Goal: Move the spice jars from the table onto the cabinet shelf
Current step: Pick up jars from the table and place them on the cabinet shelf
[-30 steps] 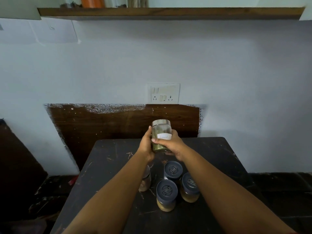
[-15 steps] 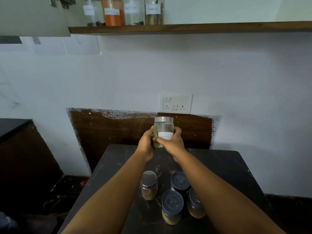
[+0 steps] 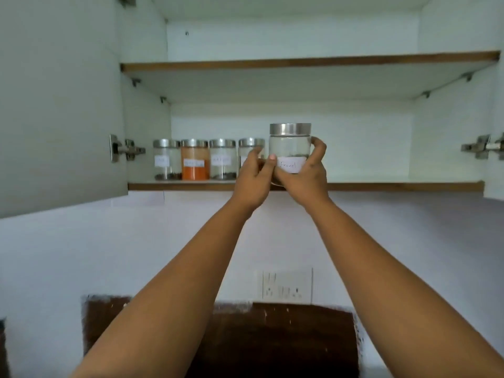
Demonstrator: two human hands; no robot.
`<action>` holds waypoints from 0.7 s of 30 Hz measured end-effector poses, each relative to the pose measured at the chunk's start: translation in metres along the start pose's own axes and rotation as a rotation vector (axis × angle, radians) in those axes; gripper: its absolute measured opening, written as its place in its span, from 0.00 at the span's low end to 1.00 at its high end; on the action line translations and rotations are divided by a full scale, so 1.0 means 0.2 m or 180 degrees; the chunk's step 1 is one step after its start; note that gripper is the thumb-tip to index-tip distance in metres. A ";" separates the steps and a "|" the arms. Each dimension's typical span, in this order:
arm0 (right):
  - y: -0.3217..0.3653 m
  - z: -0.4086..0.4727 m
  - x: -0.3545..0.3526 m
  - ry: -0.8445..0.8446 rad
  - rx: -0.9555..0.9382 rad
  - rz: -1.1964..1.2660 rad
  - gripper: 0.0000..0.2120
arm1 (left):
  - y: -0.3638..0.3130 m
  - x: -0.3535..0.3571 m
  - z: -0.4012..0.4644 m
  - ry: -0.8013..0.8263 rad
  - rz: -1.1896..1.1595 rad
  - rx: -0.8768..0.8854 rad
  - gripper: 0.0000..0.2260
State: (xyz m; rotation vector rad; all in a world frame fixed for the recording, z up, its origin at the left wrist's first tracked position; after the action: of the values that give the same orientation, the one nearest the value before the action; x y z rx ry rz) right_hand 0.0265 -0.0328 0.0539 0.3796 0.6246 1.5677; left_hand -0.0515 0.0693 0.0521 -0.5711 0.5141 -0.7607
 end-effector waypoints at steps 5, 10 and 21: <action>-0.16 0.33 0.06 0.0911 0.0833 -0.1241 0.52 | 0.28 -0.07 0.20 0.0222 0.2927 -0.0514 0.24; -0.27 0.46 0.19 0.0942 0.1221 -0.1704 0.55 | 0.43 -0.10 0.24 0.0231 0.3306 -0.0059 0.24; -0.36 0.51 0.24 0.1299 0.1699 -0.1500 0.50 | 0.46 -0.10 0.23 0.0377 0.3460 -0.0065 0.24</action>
State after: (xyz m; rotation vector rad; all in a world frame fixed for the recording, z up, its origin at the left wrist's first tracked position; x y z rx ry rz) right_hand 0.1395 0.0321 0.0847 0.2759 1.3555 1.0106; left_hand 0.0100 0.1526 0.0310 -0.1937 0.8295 0.2500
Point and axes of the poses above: each hand's wrist, its own z-axis towards the middle knuckle, its own x-axis out of the palm, y = z × x, the point moved 3 cm from there along z, towards the middle knuckle, and after that the axes turned 4 degrees about y, right-handed, at the moved point
